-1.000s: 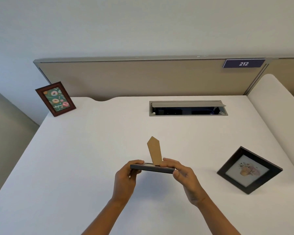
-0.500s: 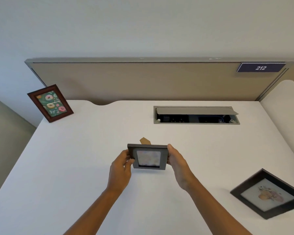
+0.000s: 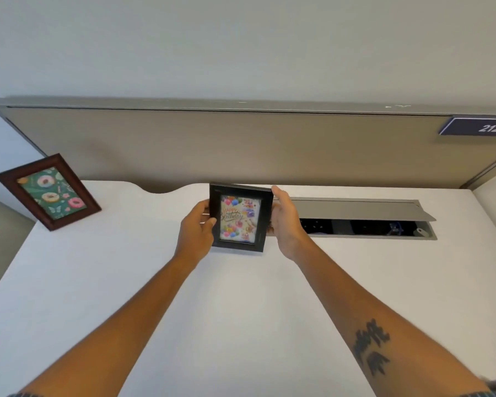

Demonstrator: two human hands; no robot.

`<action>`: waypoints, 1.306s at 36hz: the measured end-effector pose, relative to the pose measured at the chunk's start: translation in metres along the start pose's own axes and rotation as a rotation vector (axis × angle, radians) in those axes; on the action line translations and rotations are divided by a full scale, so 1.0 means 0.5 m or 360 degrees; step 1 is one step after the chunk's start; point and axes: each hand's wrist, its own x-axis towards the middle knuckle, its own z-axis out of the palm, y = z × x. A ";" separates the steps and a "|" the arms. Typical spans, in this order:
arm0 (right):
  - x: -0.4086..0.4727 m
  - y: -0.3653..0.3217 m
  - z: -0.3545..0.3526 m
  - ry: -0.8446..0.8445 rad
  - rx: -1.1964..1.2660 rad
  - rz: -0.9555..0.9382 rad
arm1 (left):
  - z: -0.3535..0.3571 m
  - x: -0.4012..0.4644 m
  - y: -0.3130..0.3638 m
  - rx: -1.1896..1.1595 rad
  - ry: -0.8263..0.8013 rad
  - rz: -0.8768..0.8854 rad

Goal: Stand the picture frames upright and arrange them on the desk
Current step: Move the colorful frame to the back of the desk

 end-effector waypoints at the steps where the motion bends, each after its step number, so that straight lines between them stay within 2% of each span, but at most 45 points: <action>1: 0.021 -0.005 0.000 0.0013 -0.0001 0.0032 | 0.003 0.018 -0.002 -0.0007 -0.0007 -0.0020; 9: 0.148 -0.032 -0.004 -0.0015 0.0020 0.0171 | 0.035 0.115 -0.015 -0.0064 -0.0009 -0.0173; 20: 0.211 -0.034 -0.003 -0.0013 -0.0072 0.0123 | 0.059 0.149 -0.031 -0.0032 0.0029 -0.0318; 40: 0.177 -0.037 -0.029 -0.0155 -0.0244 0.0127 | 0.047 0.128 -0.031 -0.0014 -0.0035 -0.0362; 47: 0.109 -0.010 -0.049 0.0023 -0.0524 -0.0021 | 0.044 0.065 -0.059 0.0128 0.0012 -0.0328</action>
